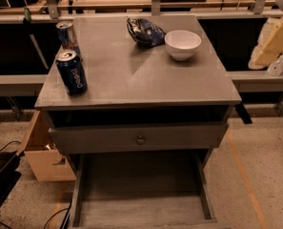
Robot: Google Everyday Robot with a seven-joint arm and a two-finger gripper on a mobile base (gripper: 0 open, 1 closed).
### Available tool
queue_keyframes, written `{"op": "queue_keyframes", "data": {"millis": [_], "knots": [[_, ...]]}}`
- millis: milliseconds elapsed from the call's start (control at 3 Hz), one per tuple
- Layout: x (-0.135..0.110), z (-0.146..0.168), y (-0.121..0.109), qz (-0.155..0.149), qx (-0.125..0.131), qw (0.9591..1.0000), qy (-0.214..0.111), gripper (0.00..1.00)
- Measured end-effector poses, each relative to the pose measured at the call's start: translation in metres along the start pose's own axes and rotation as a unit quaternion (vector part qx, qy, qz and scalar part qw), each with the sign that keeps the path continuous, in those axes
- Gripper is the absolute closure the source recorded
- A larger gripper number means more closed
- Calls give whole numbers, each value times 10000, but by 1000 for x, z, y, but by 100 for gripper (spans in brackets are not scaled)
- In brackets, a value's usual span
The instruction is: Place blue chip bag into middle drawer
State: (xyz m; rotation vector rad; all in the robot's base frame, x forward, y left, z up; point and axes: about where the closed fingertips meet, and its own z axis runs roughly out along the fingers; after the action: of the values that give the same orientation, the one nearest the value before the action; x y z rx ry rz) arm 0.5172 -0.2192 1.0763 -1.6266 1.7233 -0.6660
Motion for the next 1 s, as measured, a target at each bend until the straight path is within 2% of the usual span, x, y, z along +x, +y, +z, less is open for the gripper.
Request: {"op": "queue_keyframes", "data": {"millis": [333,667,1000], "knots": [[-19,21,-84,-127,1003,9927,-658,0],[-21,7,-121,-94,1570,9844,-787,0],[-22,8,-119,-98,1552,9847,-785,0]]}}
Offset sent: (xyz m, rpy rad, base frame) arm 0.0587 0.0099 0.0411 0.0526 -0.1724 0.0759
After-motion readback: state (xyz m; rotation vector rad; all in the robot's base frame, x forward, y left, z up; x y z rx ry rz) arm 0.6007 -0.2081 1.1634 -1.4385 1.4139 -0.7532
